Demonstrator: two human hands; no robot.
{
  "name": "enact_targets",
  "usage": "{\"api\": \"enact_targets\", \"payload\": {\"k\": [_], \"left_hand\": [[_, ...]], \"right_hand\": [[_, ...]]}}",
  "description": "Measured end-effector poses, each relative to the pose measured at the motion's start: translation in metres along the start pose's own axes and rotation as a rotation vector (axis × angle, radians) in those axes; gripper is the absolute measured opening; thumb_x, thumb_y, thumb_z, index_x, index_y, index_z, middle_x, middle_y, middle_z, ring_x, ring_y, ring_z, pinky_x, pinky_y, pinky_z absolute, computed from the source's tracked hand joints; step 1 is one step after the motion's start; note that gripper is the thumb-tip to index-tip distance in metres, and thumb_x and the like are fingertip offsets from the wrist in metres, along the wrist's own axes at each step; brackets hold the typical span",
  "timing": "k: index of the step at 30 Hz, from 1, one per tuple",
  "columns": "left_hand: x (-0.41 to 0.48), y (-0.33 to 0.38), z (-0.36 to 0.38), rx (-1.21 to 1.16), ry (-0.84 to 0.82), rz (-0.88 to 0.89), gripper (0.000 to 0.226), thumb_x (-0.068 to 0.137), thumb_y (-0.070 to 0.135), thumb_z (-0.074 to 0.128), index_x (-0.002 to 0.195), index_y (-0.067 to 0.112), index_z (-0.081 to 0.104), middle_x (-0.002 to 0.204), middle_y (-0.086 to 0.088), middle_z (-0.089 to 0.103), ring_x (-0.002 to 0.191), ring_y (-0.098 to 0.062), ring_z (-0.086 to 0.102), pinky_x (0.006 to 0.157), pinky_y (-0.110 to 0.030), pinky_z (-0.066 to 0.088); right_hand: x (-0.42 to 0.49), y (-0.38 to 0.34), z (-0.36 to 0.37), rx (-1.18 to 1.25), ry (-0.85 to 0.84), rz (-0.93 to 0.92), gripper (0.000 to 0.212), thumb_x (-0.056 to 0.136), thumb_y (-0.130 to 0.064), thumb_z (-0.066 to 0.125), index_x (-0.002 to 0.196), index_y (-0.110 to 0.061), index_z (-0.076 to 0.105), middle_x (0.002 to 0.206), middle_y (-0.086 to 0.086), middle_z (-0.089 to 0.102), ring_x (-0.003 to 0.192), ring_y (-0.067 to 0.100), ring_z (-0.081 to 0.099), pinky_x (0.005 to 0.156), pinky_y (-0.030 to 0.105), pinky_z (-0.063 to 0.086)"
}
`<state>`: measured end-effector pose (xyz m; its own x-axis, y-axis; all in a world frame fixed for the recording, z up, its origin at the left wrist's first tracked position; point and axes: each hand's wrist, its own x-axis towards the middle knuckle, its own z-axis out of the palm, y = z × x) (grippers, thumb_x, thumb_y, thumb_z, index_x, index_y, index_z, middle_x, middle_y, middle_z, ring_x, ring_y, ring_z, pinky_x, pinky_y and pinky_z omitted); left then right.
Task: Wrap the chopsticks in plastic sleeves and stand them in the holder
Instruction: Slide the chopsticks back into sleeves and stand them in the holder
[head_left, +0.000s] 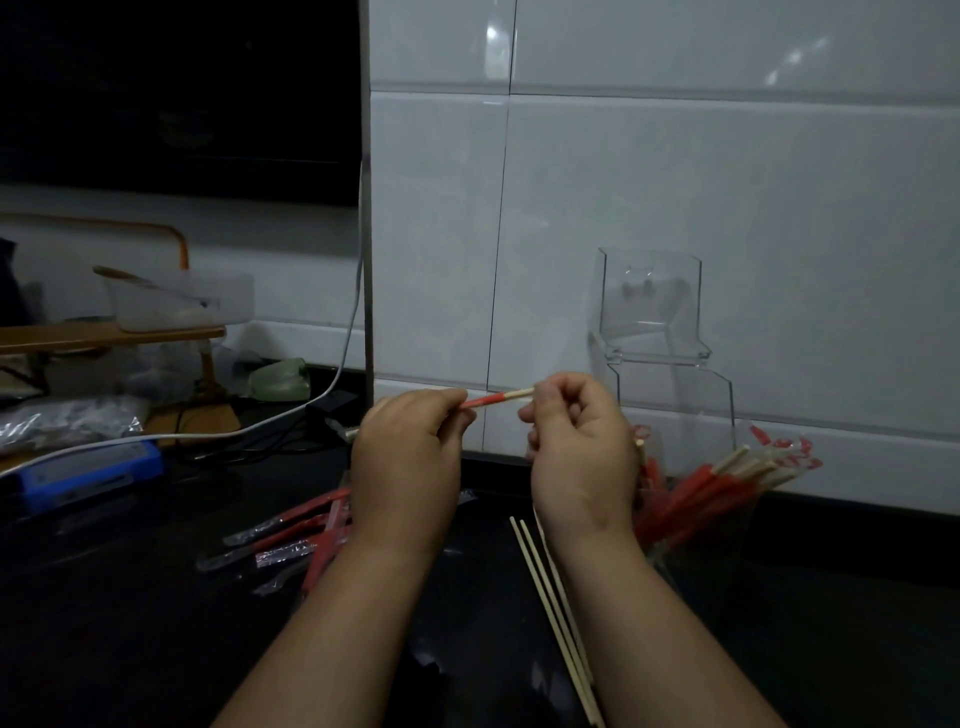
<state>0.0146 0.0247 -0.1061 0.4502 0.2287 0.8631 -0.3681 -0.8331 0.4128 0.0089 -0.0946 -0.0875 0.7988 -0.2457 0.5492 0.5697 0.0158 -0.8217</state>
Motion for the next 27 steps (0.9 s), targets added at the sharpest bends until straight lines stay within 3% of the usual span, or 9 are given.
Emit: {"api": "enact_targets", "payload": {"k": [5, 8, 11, 15, 20, 27], "left_hand": [[0.001, 0.000, 0.000, -0.030, -0.015, -0.067, 0.017, 0.085, 0.013, 0.075, 0.103, 0.014, 0.078, 0.092, -0.002, 0.075, 0.085, -0.023, 0.067, 0.077, -0.023, 0.040], [0.000, 0.003, -0.003, -0.069, 0.025, -0.023, 0.016, 0.086, 0.017, 0.069, 0.099, 0.015, 0.078, 0.088, 0.001, 0.075, 0.081, -0.021, 0.067, 0.075, -0.025, 0.045], [-0.001, 0.006, -0.004, -0.078, 0.000, 0.013, 0.019, 0.085, 0.021, 0.067, 0.100, 0.016, 0.078, 0.090, 0.002, 0.075, 0.082, -0.020, 0.066, 0.076, -0.028, 0.047], [-0.001, 0.005, -0.003, -0.076, -0.072, -0.053, 0.014, 0.087, 0.017, 0.073, 0.100, 0.018, 0.077, 0.086, 0.006, 0.072, 0.082, -0.015, 0.062, 0.073, -0.029, 0.046], [-0.002, 0.007, -0.001, -0.075, -0.117, -0.109, 0.012, 0.089, 0.018, 0.071, 0.101, 0.018, 0.076, 0.085, 0.007, 0.068, 0.081, -0.014, 0.060, 0.073, -0.031, 0.048], [-0.003, 0.000, 0.001, 0.004, -0.171, -0.221, 0.026, 0.091, 0.020, 0.068, 0.117, 0.017, 0.071, 0.107, 0.001, 0.070, 0.095, -0.020, 0.061, 0.084, -0.023, 0.040]], "right_hand": [[-0.002, -0.011, -0.002, 0.190, 0.019, -0.056, 0.008, 0.098, -0.016, 0.057, 0.090, -0.019, 0.058, 0.072, -0.003, 0.064, 0.061, 0.006, 0.054, 0.057, 0.023, 0.048], [-0.003, -0.008, 0.001, 0.097, -0.094, -0.115, 0.008, 0.091, -0.015, 0.068, 0.090, -0.023, 0.066, 0.077, -0.007, 0.067, 0.072, 0.007, 0.062, 0.069, 0.032, 0.056], [-0.004, -0.007, 0.003, -0.017, -0.099, -0.118, 0.016, 0.092, -0.017, 0.067, 0.081, -0.030, 0.066, 0.076, -0.014, 0.068, 0.075, 0.007, 0.065, 0.076, 0.042, 0.059], [-0.003, -0.015, -0.002, -0.048, 0.016, -0.163, 0.016, 0.093, -0.019, 0.064, 0.082, -0.030, 0.063, 0.076, -0.014, 0.066, 0.074, 0.005, 0.063, 0.075, 0.039, 0.057], [0.000, -0.024, -0.004, -0.056, 0.070, -0.176, 0.010, 0.096, -0.022, 0.058, 0.086, -0.024, 0.060, 0.078, -0.006, 0.067, 0.072, 0.013, 0.066, 0.073, 0.049, 0.057], [0.002, -0.043, -0.020, -0.058, 0.304, -0.524, 0.013, 0.102, -0.022, 0.045, 0.096, -0.034, 0.045, 0.081, -0.010, 0.060, 0.072, 0.011, 0.062, 0.064, 0.036, 0.055]]}}
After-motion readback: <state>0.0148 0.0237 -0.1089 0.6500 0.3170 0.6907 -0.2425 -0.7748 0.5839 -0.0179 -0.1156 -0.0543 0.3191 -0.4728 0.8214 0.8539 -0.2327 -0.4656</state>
